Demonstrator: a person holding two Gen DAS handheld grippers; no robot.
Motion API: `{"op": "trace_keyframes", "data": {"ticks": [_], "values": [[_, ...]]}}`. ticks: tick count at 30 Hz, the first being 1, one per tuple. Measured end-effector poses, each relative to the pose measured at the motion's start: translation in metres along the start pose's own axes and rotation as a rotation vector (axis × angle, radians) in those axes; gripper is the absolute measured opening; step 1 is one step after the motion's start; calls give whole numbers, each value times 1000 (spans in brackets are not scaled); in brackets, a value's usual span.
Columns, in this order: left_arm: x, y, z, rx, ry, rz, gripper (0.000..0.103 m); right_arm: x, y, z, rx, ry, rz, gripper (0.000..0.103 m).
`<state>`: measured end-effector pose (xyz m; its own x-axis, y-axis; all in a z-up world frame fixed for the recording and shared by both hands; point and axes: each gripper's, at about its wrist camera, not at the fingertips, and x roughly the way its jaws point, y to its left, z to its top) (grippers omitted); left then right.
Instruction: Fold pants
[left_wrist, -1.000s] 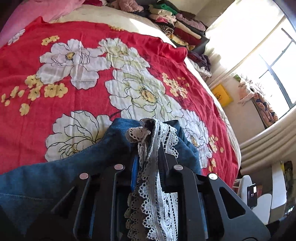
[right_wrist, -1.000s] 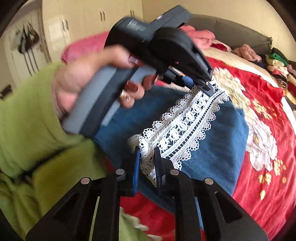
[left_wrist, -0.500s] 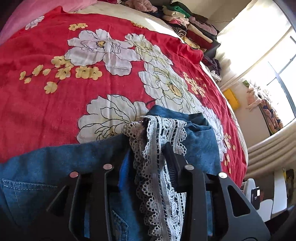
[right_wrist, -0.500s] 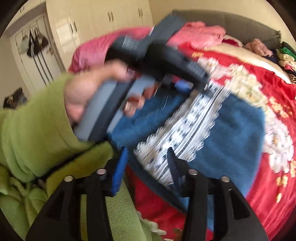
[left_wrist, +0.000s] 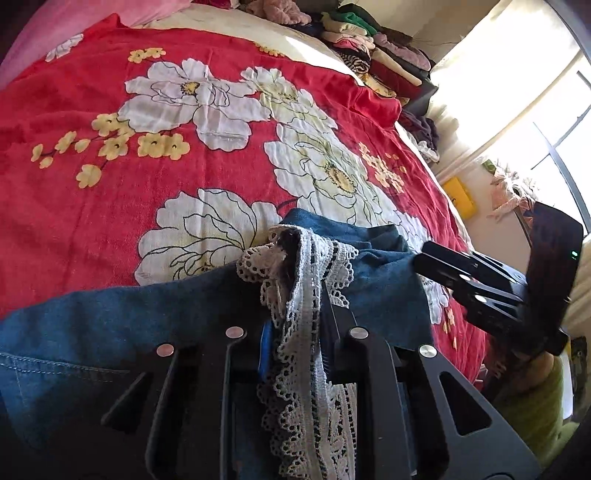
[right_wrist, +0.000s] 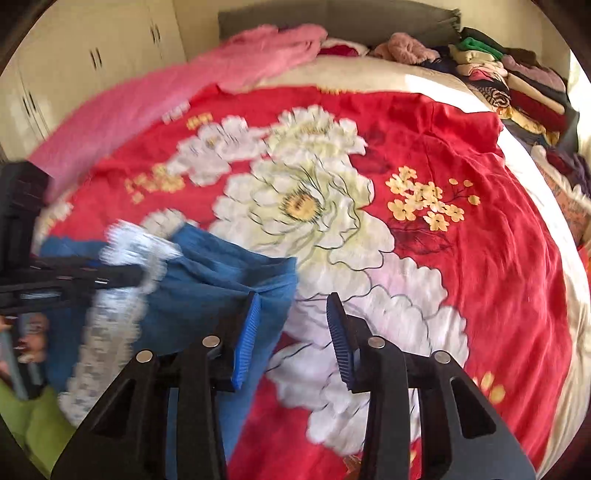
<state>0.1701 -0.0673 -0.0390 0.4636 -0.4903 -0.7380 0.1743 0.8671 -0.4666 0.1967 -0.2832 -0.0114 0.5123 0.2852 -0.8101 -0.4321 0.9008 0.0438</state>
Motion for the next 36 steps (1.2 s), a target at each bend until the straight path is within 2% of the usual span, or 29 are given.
{"op": "trace_keyframes", "data": {"ticks": [4, 7, 9, 13, 15, 17, 18, 20, 22, 24, 25, 26, 27, 28, 31, 34, 36], "values": [[3, 0, 0, 7, 5, 22, 14, 35, -7, 17, 25, 16, -35, 31], [5, 3, 0, 2, 7, 25, 15, 45, -10, 25, 17, 7, -102, 25], [5, 6, 0, -2, 5, 24, 17, 45, -17, 28, 37, 9, -113, 25], [-3, 11, 0, -12, -14, 18, 22, 5, -19, 24, 83, -86, -21, 28], [-7, 14, 2, -18, -19, 13, 25, -22, -11, 12, 75, -136, 18, 42], [-14, 16, 3, -33, -26, -7, 34, -46, 0, -4, 43, -172, 51, 48], [-16, 16, 3, -33, -26, -11, 39, -54, 7, -12, 25, -182, 65, 50], [-17, 18, 4, -39, -23, -11, 42, -69, 26, -34, -27, -194, 113, 51], [-10, 19, 5, -53, -5, -21, 51, -78, 48, -58, -89, -173, 173, 52], [-1, 18, 5, -67, 10, -28, 51, -80, 68, -75, -137, -151, 211, 52], [3, 18, 5, -68, 12, -16, 50, -78, 77, -83, -160, -134, 233, 52], [6, 16, 5, -64, 8, 5, 43, -75, 88, -90, -180, -111, 246, 52], [7, 14, 4, -51, 10, 15, 14, -70, 94, -95, -185, -90, 249, 52], [7, 11, 4, -42, 15, 19, 10, -63, 100, -100, -185, -59, 263, 52], [-8, 2, 4, -4, -19, 31, 10, -43, 120, -110, -188, 17, 314, 53], [-18, 0, 6, 29, -38, 69, 10, -38, 138, -111, -214, 20, 338, 53], [-11, 4, 7, 32, -24, 91, 12, -34, 145, -110, -225, 28, 335, 54]]}}
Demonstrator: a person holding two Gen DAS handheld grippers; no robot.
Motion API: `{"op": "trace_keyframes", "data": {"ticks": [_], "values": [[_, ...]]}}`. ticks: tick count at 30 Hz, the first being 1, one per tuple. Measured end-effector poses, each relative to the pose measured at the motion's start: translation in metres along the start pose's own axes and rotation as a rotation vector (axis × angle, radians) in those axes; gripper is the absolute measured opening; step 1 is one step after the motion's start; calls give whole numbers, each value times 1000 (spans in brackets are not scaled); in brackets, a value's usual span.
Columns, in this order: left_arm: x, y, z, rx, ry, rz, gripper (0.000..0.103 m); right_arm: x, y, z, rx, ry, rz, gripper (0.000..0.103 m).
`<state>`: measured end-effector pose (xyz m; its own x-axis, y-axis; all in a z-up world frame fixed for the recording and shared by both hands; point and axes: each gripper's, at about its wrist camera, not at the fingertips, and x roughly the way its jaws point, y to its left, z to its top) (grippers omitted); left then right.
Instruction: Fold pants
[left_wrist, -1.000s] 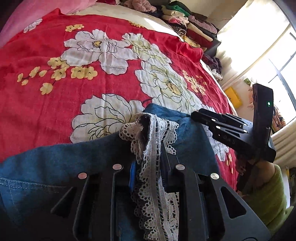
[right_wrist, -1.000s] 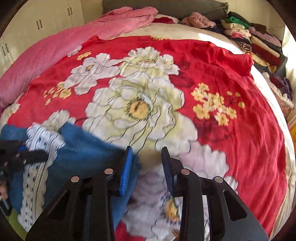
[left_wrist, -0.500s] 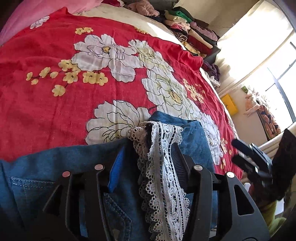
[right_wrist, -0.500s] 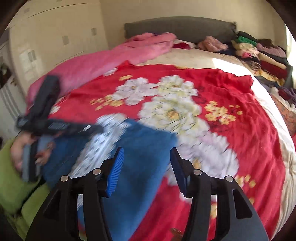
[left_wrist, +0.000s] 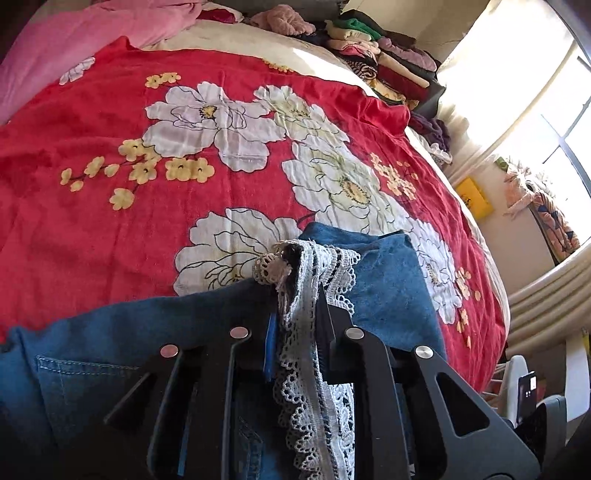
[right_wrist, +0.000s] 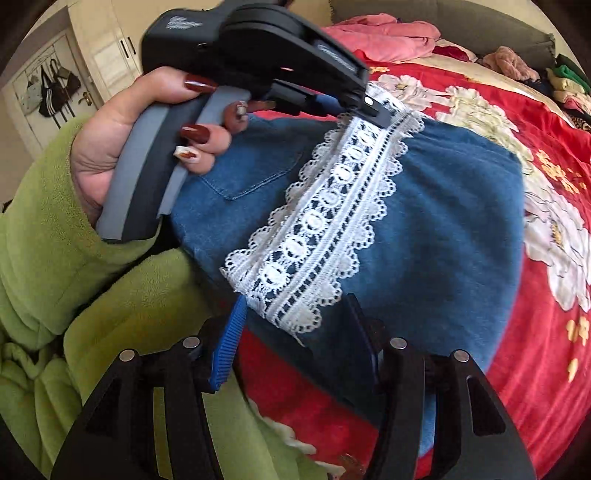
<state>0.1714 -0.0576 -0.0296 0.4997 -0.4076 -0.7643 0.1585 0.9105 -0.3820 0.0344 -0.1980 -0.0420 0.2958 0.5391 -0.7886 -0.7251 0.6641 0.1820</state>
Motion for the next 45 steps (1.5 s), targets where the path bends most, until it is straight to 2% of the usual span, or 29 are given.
{"op": "trace_keyframes", "data": {"ticks": [4, 6, 9, 12, 15, 17, 18, 21, 23, 25, 30, 33, 34, 36, 39, 42, 45], "values": [[15, 7, -6, -6, 20, 15, 20, -1, 3, 0, 1, 6, -4, 54], [10, 6, -6, -4, 12, 10, 23, -7, 3, 0, 6, -6, 10, 54], [-4, 1, -8, 29, -11, 37, 37, -25, -1, 3, 23, -59, 25, 55], [-23, -3, -15, 52, -43, 55, 44, -43, -8, 4, 43, -110, -28, 56], [-41, -9, -32, 92, -56, 71, 43, -54, -20, 1, 81, -128, -69, 56], [-49, -18, -50, 130, -47, 73, 24, -55, -27, -5, 108, -117, -82, 56], [-52, -23, -59, 150, -40, 68, 10, -54, -29, -8, 116, -108, -89, 56], [-52, -40, -92, 217, 17, 54, 9, -47, -36, -16, 140, -75, -102, 56], [-44, -45, -106, 243, 53, 70, 9, -43, -38, -26, 145, -43, -119, 55], [-36, -45, -116, 263, 80, 93, 10, -38, -43, -32, 167, -8, -142, 55], [-33, -39, -114, 242, 90, 91, 12, -33, -49, -39, 199, -14, -135, 55], [-36, -39, -115, 234, 91, 104, 24, -37, -49, -37, 207, -19, -132, 56], [-38, -38, -115, 228, 90, 104, 25, -39, -49, -36, 213, -24, -130, 56], [-42, -39, -116, 224, 81, 110, 27, -44, -50, -35, 226, -40, -131, 68], [-47, -39, -116, 219, 70, 123, 34, -51, -50, -32, 231, -65, -146, 76], [-52, -37, -117, 212, 63, 131, 37, -60, -50, -31, 234, -84, -161, 77], [-58, -38, -117, 212, 49, 139, 45, -67, -50, -28, 233, -103, -177, 82]]}}
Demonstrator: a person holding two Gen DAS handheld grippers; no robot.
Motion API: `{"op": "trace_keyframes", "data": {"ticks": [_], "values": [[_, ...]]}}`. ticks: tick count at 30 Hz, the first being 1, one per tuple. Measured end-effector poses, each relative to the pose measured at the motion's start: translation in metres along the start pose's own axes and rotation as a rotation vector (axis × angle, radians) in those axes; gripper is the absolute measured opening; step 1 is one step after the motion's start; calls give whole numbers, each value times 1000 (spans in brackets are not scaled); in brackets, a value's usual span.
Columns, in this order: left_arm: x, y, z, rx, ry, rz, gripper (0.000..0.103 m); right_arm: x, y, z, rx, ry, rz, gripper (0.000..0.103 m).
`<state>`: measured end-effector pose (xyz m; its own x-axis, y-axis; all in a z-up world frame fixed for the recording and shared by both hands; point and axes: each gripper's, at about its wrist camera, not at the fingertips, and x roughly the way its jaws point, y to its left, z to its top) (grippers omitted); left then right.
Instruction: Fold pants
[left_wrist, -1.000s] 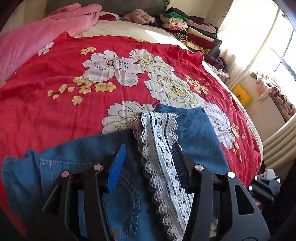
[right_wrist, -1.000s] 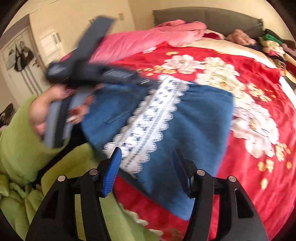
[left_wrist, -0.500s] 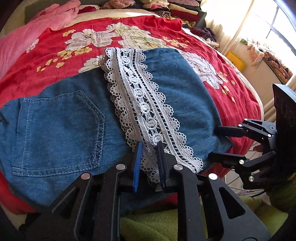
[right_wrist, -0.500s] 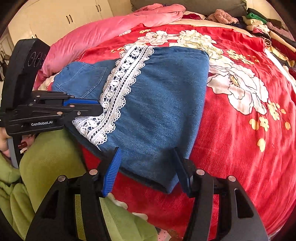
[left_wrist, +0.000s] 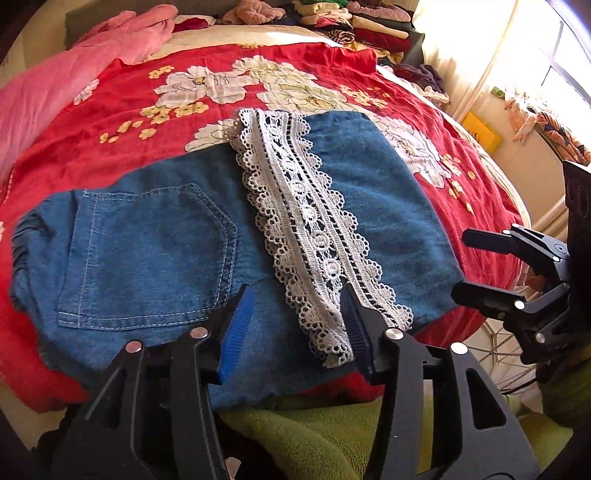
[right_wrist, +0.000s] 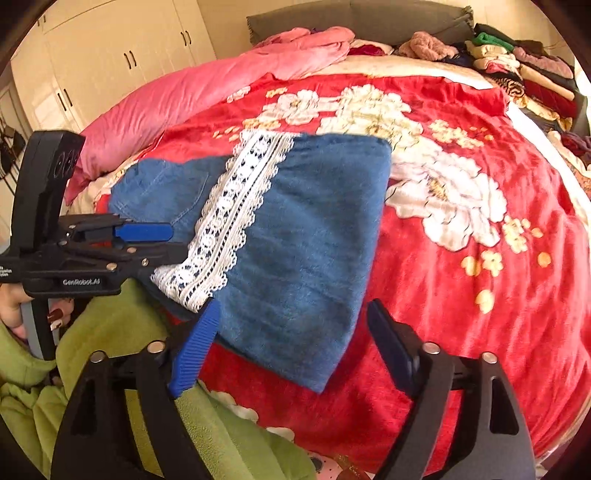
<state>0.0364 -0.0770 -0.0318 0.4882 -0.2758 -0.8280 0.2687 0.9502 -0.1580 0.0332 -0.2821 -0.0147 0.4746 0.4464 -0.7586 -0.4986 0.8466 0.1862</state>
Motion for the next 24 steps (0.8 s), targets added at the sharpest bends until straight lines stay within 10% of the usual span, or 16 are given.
{"op": "trace_keyframes", "data": {"ticks": [9, 24], "values": [[-24, 8, -1, -13, -62, 49, 80, -19, 12, 16, -46, -69, -21, 93], [-57, 56, -9, -120, -142, 104, 87, -19, 50, 73, -131, -129, 4, 93]]}}
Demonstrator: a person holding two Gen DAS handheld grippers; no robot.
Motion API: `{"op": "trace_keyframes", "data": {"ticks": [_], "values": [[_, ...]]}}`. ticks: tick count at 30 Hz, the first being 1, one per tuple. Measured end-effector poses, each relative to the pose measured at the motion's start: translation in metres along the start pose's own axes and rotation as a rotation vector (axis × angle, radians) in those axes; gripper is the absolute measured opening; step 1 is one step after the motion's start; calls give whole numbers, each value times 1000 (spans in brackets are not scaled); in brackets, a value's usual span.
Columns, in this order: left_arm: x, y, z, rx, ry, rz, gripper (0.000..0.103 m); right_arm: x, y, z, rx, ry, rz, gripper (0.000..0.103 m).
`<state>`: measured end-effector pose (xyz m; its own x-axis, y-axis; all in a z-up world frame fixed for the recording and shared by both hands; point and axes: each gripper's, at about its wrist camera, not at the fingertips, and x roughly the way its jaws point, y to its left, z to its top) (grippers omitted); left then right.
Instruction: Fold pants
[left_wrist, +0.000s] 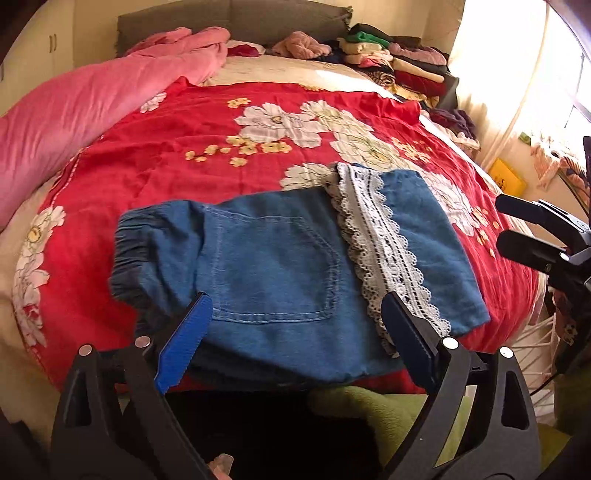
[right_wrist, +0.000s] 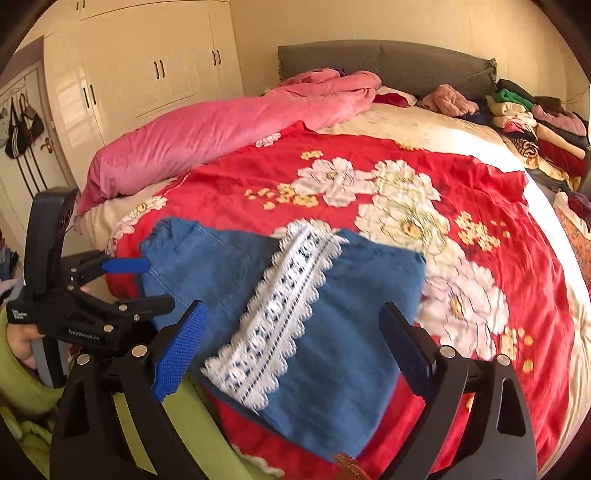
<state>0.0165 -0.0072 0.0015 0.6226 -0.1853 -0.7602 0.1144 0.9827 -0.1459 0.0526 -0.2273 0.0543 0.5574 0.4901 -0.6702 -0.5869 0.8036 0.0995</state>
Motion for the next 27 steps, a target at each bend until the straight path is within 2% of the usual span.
{"op": "trace_keyframes", "data": {"ticks": [4, 8, 12, 15, 18, 20, 22, 24, 25, 26, 27], "values": [[-8, 19, -1, -44, -16, 16, 93, 8, 9, 14, -21, 9, 20, 93], [-17, 51, -3, -121, -37, 47, 93, 23, 23, 28, -59, 22, 42, 93], [-15, 87, -10, -221, -11, 97, 93, 44, 41, 46, -104, 46, 97, 93], [-9, 110, -18, -297, 25, 86, 93, 64, 58, 60, -148, 73, 150, 93], [-7, 117, -21, -320, 24, 57, 93, 88, 75, 74, -180, 117, 208, 93], [-4, 118, -22, -329, 26, 32, 86, 104, 86, 81, -206, 149, 244, 93], [-2, 114, -23, -328, 24, 5, 70, 119, 96, 87, -229, 174, 266, 93], [0, 110, -23, -323, 25, -14, 60, 137, 109, 94, -250, 213, 306, 93], [1, 108, -24, -317, 26, -24, 49, 143, 112, 96, -255, 224, 315, 93], [3, 107, -24, -320, 32, -52, 42, 153, 117, 99, -264, 245, 333, 93], [5, 105, -25, -326, 40, -72, 39, 161, 121, 100, -269, 258, 342, 93]]}}
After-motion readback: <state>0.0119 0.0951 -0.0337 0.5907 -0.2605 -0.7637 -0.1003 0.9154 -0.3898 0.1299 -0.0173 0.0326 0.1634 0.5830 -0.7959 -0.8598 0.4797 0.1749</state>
